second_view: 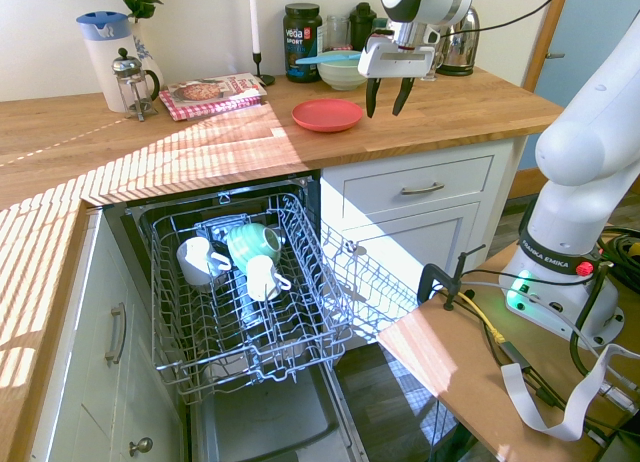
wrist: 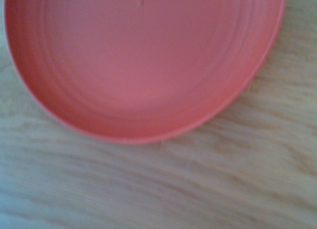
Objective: Put the plate in the dishwasher
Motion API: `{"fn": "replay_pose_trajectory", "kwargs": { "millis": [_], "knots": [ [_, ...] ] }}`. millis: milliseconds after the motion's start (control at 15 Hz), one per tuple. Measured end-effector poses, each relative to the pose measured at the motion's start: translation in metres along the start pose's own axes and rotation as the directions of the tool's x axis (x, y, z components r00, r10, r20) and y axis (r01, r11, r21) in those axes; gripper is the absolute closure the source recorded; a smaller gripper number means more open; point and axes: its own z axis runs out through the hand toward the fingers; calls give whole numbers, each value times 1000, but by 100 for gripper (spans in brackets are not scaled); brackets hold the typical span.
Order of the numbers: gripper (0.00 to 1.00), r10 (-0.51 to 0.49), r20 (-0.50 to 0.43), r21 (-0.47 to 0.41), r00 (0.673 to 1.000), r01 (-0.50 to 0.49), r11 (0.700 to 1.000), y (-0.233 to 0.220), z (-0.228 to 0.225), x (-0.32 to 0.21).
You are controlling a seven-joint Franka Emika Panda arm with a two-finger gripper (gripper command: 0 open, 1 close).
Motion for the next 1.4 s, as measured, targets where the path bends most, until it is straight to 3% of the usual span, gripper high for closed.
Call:
{"fn": "replay_pose_trajectory", "kwargs": {
  "millis": [333, 600, 667, 1400],
  "knots": [
    [0, 50, 94, 57, 994, -55, 997, -34, 51, 54],
    [0, 103, 99, 98, 990, -113, 989, -39, 51, 79],
    [100, 111, 97, 100, 989, -121, 988, -40, 51, 83],
    [100, 129, 102, 95, 986, -138, 986, -39, 54, 98]
  ]
}}
